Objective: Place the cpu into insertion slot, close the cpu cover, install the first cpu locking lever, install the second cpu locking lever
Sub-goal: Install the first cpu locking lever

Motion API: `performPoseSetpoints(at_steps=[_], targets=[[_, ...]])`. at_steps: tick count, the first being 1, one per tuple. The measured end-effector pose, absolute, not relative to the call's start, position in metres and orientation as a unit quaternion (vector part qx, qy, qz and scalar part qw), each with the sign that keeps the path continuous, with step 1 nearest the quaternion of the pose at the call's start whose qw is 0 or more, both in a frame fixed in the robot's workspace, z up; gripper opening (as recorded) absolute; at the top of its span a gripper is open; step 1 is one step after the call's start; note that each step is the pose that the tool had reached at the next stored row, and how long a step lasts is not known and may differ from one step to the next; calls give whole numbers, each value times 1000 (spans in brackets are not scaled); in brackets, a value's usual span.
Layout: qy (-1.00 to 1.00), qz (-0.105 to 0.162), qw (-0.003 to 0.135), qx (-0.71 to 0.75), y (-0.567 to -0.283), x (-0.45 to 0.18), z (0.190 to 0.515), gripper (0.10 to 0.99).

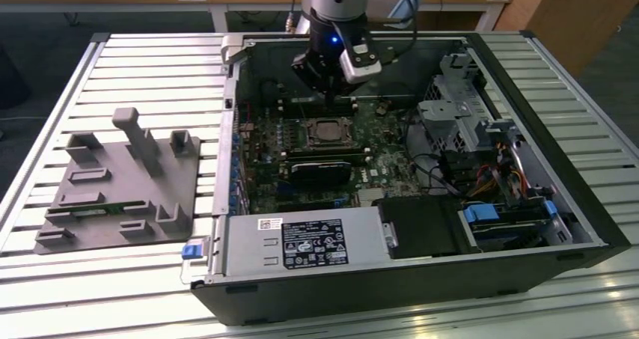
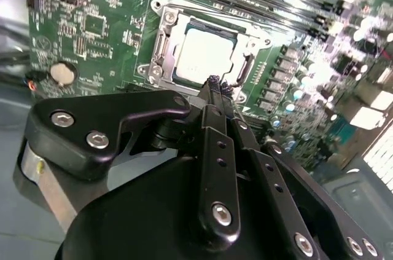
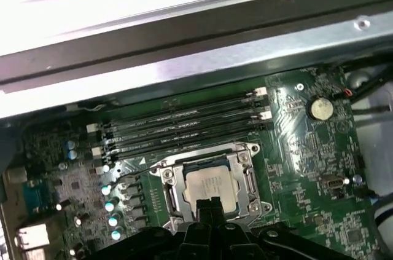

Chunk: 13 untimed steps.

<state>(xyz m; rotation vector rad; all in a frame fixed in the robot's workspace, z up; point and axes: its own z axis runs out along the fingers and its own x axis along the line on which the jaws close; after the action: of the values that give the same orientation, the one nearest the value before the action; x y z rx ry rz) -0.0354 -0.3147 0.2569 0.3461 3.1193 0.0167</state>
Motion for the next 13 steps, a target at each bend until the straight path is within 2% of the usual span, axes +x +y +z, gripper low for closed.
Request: performPoseSetpoints(at_steps=[13], targets=[[1000, 13, 1, 20, -315, -34, 255, 106]])
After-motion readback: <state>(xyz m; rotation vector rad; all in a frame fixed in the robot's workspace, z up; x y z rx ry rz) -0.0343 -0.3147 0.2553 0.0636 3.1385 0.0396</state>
